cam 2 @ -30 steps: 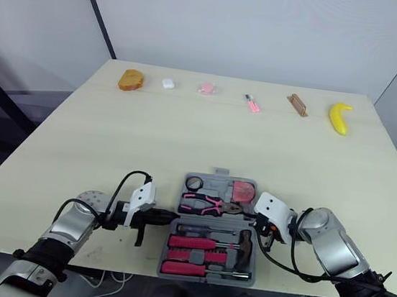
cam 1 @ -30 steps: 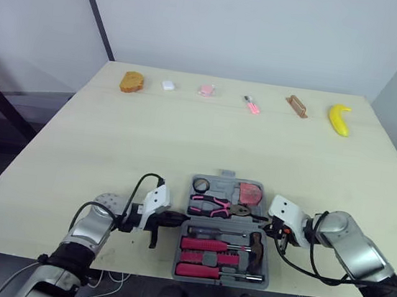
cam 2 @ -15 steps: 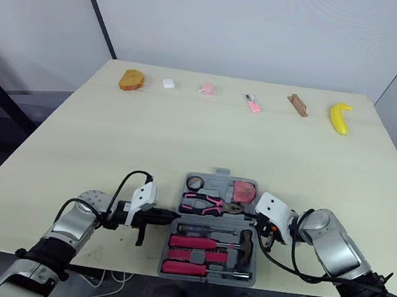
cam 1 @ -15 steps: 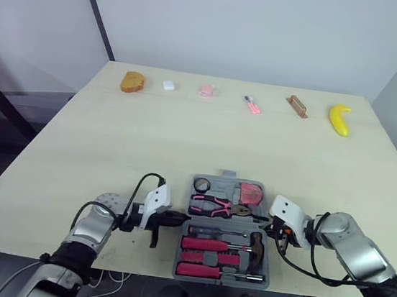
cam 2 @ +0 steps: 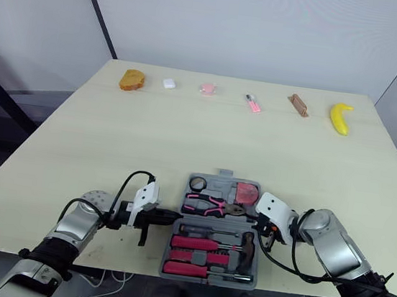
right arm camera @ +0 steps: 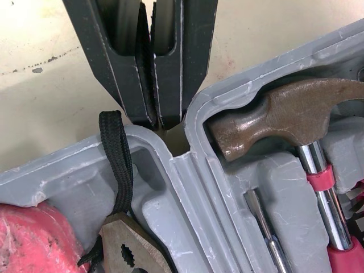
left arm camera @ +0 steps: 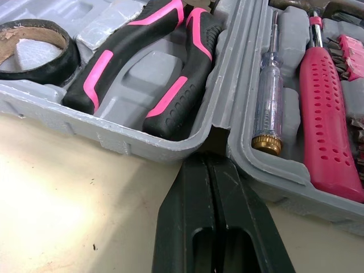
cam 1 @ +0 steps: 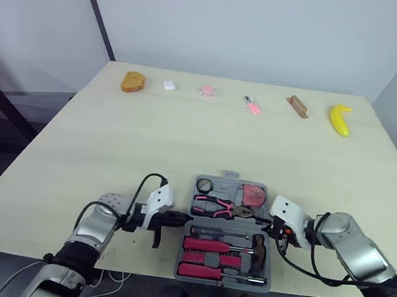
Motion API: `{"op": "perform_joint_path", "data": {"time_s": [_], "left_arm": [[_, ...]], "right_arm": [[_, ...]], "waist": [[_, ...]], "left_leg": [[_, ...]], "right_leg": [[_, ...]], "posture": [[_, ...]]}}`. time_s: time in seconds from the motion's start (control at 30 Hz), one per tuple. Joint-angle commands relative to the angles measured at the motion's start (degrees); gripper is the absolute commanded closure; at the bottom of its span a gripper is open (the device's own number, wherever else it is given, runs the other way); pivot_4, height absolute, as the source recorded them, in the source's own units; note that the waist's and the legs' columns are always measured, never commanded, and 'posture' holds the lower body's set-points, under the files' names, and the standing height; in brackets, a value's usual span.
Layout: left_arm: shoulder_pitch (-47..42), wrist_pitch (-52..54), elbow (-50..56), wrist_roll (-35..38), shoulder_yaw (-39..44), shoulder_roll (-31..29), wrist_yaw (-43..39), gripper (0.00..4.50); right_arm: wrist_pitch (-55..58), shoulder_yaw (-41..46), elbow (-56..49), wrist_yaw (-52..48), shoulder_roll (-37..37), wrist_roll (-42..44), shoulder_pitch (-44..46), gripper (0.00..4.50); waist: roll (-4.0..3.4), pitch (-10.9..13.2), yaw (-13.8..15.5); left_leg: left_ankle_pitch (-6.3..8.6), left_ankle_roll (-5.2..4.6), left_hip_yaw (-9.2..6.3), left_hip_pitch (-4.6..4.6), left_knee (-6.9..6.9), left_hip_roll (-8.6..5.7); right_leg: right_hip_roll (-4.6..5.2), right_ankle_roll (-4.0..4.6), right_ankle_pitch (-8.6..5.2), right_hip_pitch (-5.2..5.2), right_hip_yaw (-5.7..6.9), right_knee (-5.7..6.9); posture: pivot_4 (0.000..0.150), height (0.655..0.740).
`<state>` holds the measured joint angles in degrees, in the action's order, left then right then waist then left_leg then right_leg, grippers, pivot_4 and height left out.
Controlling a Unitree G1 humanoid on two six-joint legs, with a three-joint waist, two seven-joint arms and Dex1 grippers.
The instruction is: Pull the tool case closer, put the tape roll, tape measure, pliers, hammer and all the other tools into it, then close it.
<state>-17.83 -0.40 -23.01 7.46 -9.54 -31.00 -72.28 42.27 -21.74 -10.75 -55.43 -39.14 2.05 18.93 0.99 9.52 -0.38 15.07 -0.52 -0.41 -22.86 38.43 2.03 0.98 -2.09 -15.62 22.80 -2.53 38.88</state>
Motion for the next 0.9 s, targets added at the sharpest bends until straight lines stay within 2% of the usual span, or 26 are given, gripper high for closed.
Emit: {"op": "perform_joint_path", "data": {"time_s": [0.03,0.47,0.53,0.67,0.73,0.87,0.9], "left_arm": [[0.17,0.1,2.15,-0.19,-2.1,1.05,-0.51,4.5],[3.55,1.08,5.35,0.74,-0.26,-0.76,1.04,4.5],[5.83,0.3,6.78,3.78,2.59,-0.62,1.3,4.5],[10.61,1.67,11.42,9.9,8.25,-0.96,2.15,4.5],[12.96,2.87,13.18,12.16,10.29,-2.49,1.09,4.5],[16.72,3.98,14.25,17.14,16.57,-4.92,0.68,4.5],[17.59,4.47,14.52,18.11,17.7,-5.49,0.44,3.98]], "right_arm": [[-1.03,0.73,-0.84,0.36,0.38,0.8,0.13,4.39],[-2.63,1.25,-0.02,0.76,0.01,0.85,-0.18,4.39],[-2.96,3.24,-1.28,0.1,-2.06,1.85,-2.14,4.39],[-5.04,10.96,-3.77,1.3,-3.6,5.64,-7.21,4.39],[-13.31,17.59,-4.16,2.39,-1.64,8.77,-11.8,4.39],[-18.87,27.88,-2.22,-6.08,-3.29,17.92,-19.24,4.39],[-19.63,29.78,-1.68,-6.78,-3.98,18.7,-20.93,3.9]], "waist": [[0.0,0.0,0.0],[0.0,0.0,-0.39],[0.0,0.0,-0.36],[0.0,0.01,-0.32],[0.01,0.01,-0.27],[-0.01,0.03,-0.39],[-0.01,0.03,-0.4]], "left_leg": [[0.0,0.0,0.0,0.0,0.0,0.0],[0.0,0.0,-0.03,0.01,0.0,0.03],[0.0,0.0,-0.05,0.01,-0.01,0.06],[0.0,0.0,-0.11,-0.03,-0.03,0.13],[0.0,0.0,-0.13,-0.02,-0.03,0.13],[0.0,0.0,-0.09,0.02,-0.04,0.13],[0.0,0.0,-0.07,0.04,-0.04,0.15]], "right_leg": [[0.0,0.0,0.0,0.0,0.0,0.0],[-0.02,0.0,0.0,0.0,-0.01,0.01],[-0.01,0.0,0.0,0.01,-0.02,0.0],[0.05,0.0,0.0,0.02,-0.03,-0.05],[0.06,0.0,0.0,0.02,-0.03,-0.04],[0.0,0.0,-0.01,0.01,-0.01,0.0],[0.0,0.0,-0.01,-0.01,-0.01,-0.01]], "posture": [[0.15,0.74],[0.15,0.74],[0.15,0.74],[0.15,0.74],[0.15,0.74],[0.15,0.74],[0.15,0.74]]}}
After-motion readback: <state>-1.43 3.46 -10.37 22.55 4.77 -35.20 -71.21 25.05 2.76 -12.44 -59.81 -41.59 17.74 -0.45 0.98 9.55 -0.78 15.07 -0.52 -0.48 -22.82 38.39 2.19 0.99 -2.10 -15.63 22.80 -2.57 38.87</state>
